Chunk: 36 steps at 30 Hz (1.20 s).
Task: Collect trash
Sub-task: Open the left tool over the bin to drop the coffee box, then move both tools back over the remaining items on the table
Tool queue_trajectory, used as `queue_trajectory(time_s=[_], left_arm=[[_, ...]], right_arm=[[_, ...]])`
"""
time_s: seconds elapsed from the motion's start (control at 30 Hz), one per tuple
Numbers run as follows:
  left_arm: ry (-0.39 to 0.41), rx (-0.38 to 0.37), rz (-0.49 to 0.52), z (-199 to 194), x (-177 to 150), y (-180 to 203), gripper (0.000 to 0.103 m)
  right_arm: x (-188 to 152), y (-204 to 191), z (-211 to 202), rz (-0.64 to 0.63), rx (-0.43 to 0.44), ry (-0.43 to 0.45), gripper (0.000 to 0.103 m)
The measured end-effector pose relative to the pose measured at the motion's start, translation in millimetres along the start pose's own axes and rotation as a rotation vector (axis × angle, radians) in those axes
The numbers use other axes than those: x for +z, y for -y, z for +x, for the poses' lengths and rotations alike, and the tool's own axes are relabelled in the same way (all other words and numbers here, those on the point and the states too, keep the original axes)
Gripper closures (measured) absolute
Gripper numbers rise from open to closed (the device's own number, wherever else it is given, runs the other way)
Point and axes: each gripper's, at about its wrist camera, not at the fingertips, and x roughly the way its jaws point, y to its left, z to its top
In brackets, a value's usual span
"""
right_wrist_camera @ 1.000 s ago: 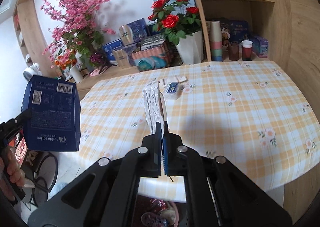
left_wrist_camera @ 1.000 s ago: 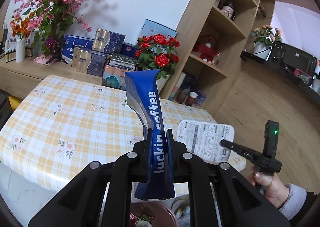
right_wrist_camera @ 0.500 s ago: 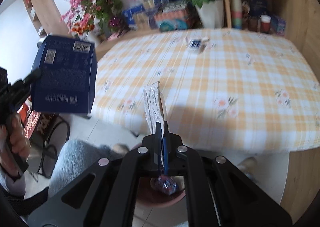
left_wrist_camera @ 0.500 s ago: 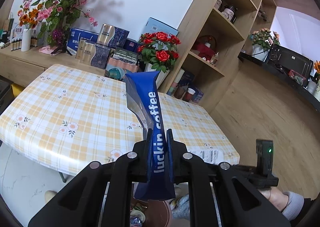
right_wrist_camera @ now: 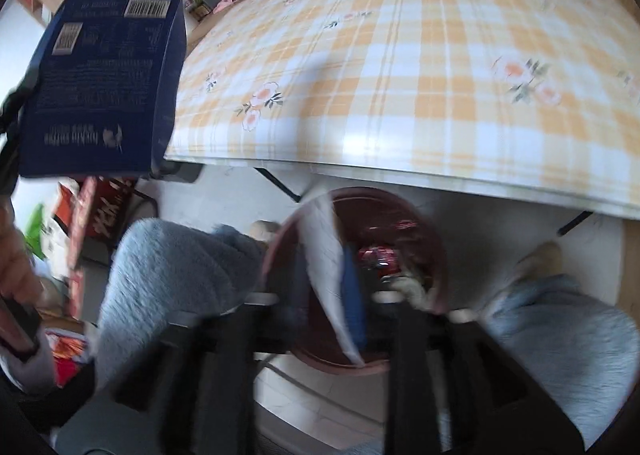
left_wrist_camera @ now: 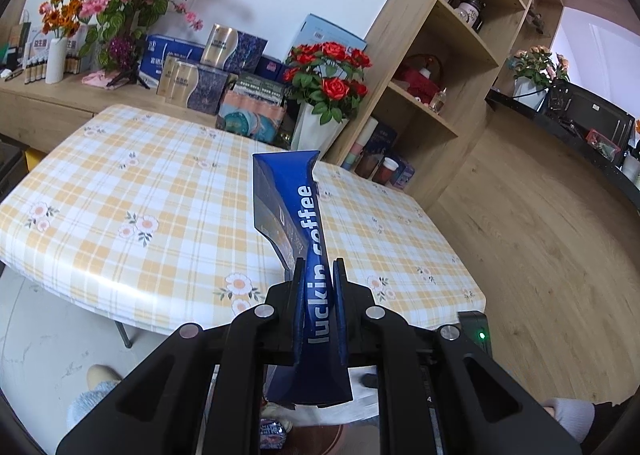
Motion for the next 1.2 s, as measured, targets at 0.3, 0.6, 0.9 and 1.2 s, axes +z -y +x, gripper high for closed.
queue_trajectory(time_s=[0.3, 0.6, 0.9, 1.2], left_arm=[[-0.054, -0.008, -0.002, 14.6, -19.0, 2.0, 0.09], [-0.139, -0.028, 0.027, 33.3, -50.5, 16.3, 0.09], [-0.239, -0.062, 0.049, 55.1, -69.3, 25.0, 0.076], [-0.184, 0.104, 0.049, 56.2, -61.0, -0.2, 0.016]], right_arm=[[16.4, -8.7, -46.4, -0.05, -0.015, 0.27, 0.008], [23.6, 4.6, -87.2, -0.041, -0.156, 0.442, 0.006], [17.3, 29.1, -97.5, 0.023, -0.205, 0.472, 0.006], [16.9, 36.3, -95.1, 0.028, -0.25, 0.463, 0.006]])
